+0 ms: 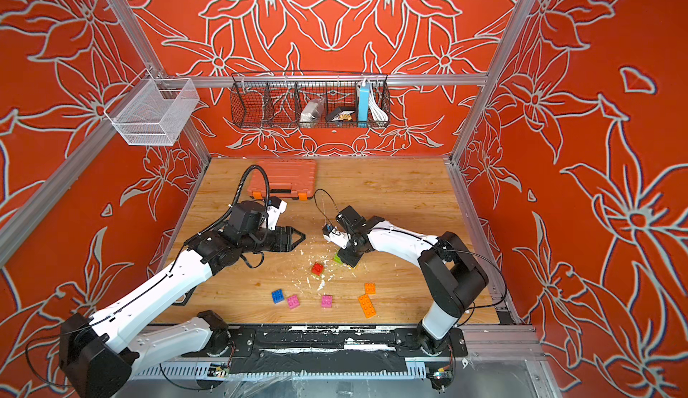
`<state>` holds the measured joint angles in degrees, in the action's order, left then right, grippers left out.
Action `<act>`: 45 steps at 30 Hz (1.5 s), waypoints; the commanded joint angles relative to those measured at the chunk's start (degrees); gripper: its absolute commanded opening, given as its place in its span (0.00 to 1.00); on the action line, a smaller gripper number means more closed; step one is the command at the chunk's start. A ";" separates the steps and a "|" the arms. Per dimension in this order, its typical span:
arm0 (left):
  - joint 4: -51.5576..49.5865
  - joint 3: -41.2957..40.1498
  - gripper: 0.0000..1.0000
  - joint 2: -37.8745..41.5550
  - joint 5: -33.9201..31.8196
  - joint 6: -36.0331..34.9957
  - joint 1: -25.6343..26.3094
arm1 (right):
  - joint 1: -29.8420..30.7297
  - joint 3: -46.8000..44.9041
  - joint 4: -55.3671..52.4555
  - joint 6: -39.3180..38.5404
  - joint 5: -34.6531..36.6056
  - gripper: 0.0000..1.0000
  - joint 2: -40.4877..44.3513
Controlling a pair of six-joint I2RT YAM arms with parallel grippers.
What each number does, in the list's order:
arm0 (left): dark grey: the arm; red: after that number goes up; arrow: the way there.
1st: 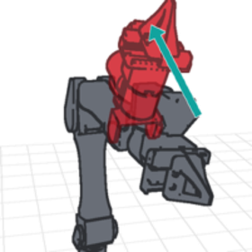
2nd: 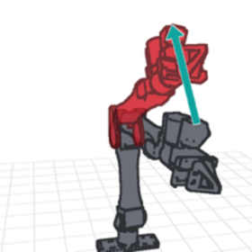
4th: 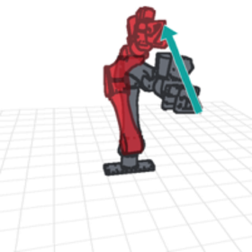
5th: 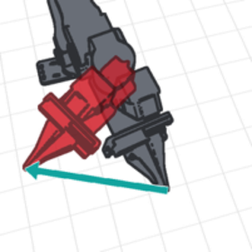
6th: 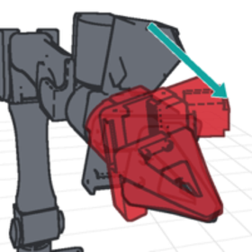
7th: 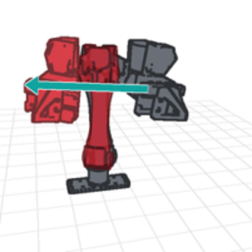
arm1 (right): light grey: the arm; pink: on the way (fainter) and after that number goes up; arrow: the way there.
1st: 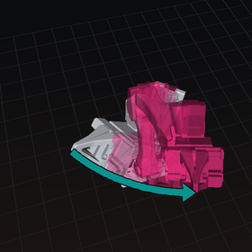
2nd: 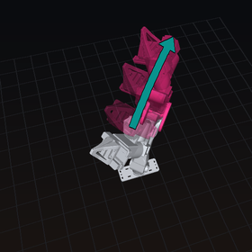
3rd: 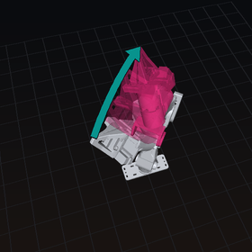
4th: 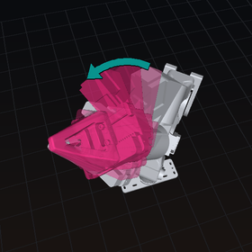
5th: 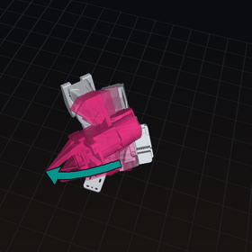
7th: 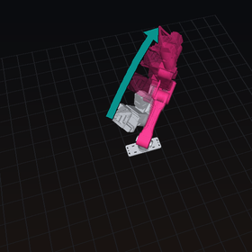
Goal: Assemble the letter r with lego
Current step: Assemble the lego brick with the lego brick.
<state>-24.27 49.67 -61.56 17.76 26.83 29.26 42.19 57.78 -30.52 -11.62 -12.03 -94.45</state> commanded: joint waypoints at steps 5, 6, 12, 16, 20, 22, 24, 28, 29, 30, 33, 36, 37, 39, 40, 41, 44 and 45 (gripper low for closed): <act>-0.70 -0.28 0.67 0.04 -0.36 -1.20 0.18 | 0.63 -0.12 -2.71 -0.53 1.14 0.00 -1.21; -0.71 -0.29 0.67 -0.05 -0.36 -1.25 0.13 | 0.66 -0.17 -2.70 -0.65 1.07 0.00 -1.12; -0.69 -0.47 0.68 -0.16 -0.36 -1.38 0.17 | 0.71 -0.38 -2.38 -0.75 0.89 0.00 -0.09; -0.60 -0.53 0.68 -0.36 -0.18 -1.34 0.23 | 0.71 0.10 -3.63 -1.34 0.72 0.00 -0.63; -0.78 -0.53 0.68 -0.45 0.00 -1.39 0.20 | 0.70 0.64 -4.82 -1.41 0.35 0.00 -1.90; -0.79 -0.45 0.69 -0.40 0.00 -1.39 0.24 | 0.70 1.08 -5.37 -1.26 0.25 0.00 -2.64; -0.96 -0.45 0.69 -0.32 0.00 -1.44 0.23 | 0.70 1.49 -5.81 -1.30 -0.09 0.00 -3.25; -1.15 -0.46 0.69 -0.05 -0.17 -1.68 0.24 | 0.72 2.75 -7.65 -1.57 -0.45 0.00 -4.97; -1.13 -0.46 0.69 -0.05 -0.10 -1.67 0.20 | 0.71 3.01 -8.07 -1.66 -0.47 0.00 -5.31; -1.17 -0.46 0.69 -0.05 -0.03 -1.68 0.25 | 0.70 3.50 -8.69 -1.74 -0.32 0.00 -5.76; -1.22 -0.45 0.69 -0.14 0.10 -1.63 0.23 | 0.78 5.06 -10.78 -1.86 -0.39 0.00 -7.23; -1.22 -0.54 0.69 0.04 0.08 -1.56 0.19 | 0.74 6.39 -12.71 -1.95 -0.81 0.00 -8.56; -1.26 -0.59 0.69 0.11 0.13 -1.60 0.25 | 0.71 6.67 -13.05 -1.78 -0.78 0.00 -8.83; -1.30 -0.63 0.69 0.35 0.17 -1.63 0.26 | 0.76 7.26 -14.01 -1.49 -1.02 0.00 -9.37; -1.39 -0.63 0.69 0.45 0.18 -1.68 0.26 | 0.74 7.57 -14.45 -1.37 -1.06 0.00 -9.72; -1.39 -0.67 0.69 0.57 0.18 -1.66 0.27 | 0.77 8.07 -15.04 -1.21 -0.76 0.00 -10.22; -1.30 -0.73 0.69 0.82 0.17 -1.66 0.28 | 0.78 9.47 -17.12 -0.94 -0.37 0.00 -11.64; -1.30 -0.73 0.69 0.92 0.17 -1.62 0.28 | 0.78 9.68 -17.41 -0.98 -0.88 0.00 -11.72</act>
<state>-24.82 49.67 -61.73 17.80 26.13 29.26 42.46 68.07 -42.65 -12.88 -12.34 -102.61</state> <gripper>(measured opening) 0.691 0.317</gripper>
